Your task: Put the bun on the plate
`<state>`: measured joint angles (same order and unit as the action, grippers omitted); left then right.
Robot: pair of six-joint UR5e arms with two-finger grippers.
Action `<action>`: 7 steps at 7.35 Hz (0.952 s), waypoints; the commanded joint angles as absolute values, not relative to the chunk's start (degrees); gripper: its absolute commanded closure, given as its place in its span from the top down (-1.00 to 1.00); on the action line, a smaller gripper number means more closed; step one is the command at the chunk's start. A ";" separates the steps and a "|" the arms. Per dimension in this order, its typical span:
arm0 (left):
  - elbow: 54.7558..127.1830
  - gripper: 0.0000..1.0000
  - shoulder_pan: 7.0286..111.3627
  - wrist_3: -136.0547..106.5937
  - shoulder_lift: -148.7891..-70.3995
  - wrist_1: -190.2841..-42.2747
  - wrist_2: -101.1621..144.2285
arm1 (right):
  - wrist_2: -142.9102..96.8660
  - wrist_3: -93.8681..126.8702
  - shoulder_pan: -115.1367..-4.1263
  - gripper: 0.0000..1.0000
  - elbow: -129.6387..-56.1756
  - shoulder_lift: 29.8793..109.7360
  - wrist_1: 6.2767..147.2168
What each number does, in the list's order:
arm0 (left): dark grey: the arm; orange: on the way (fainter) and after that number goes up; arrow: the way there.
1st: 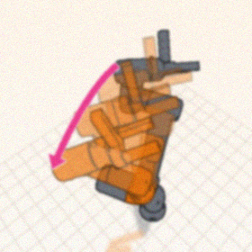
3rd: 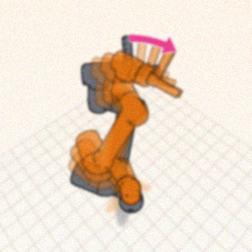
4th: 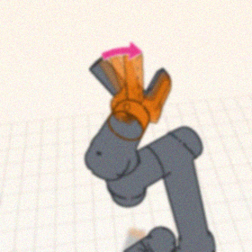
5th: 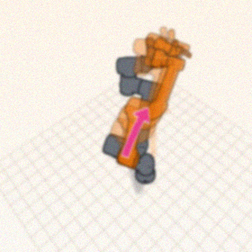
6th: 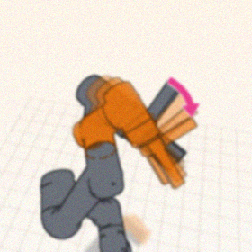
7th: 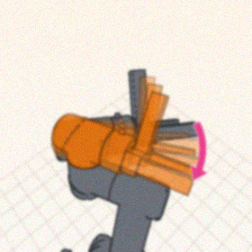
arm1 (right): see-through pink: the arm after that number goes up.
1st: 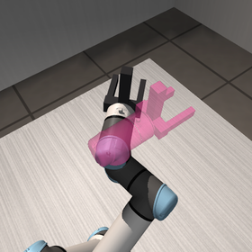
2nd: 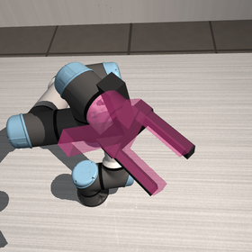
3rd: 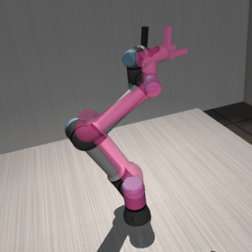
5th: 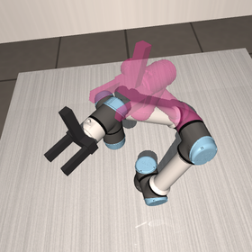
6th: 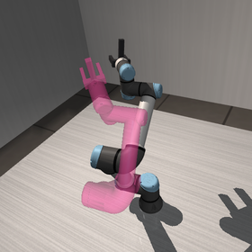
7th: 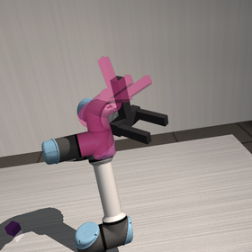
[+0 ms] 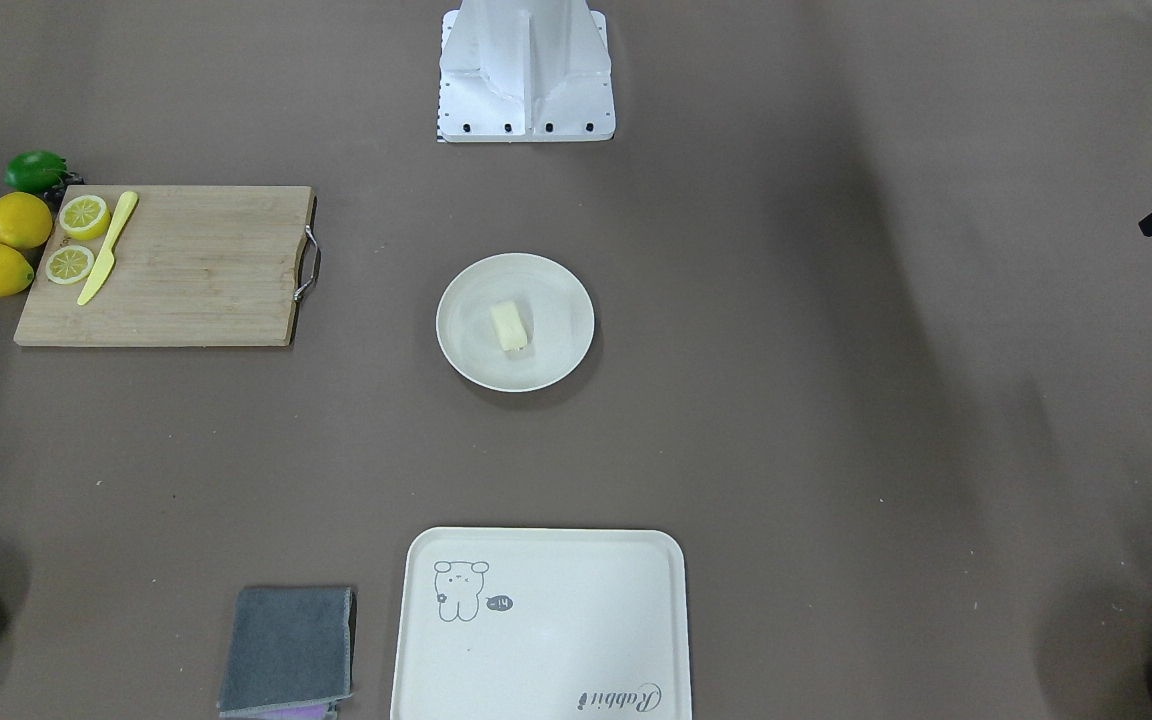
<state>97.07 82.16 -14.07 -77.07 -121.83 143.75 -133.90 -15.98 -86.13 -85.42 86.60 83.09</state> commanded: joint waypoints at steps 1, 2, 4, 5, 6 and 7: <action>97.03 0.95 82.71 -13.62 -76.29 -121.73 142.48 | -133.51 -23.28 -92.44 0.99 -83.93 92.10 82.53; 97.47 0.95 82.71 -13.62 -76.55 -121.73 137.08 | -133.68 -23.64 -93.42 0.99 -84.11 93.24 82.53; 99.38 0.95 82.09 -14.24 -79.61 -113.18 136.67 | -133.51 -23.90 -96.14 0.99 -84.64 94.48 82.53; 102.88 0.95 81.83 -14.15 -81.02 -104.50 136.32 | -132.81 -25.30 -96.24 0.99 -84.64 95.53 82.53; 102.92 0.95 80.26 -13.45 -84.25 -98.41 136.14 | -132.19 -26.53 -96.33 0.99 -84.64 95.97 82.53; 102.83 0.95 80.24 -12.93 -83.85 -98.26 136.14 | -131.93 -26.54 -96.33 0.99 -84.73 96.15 82.44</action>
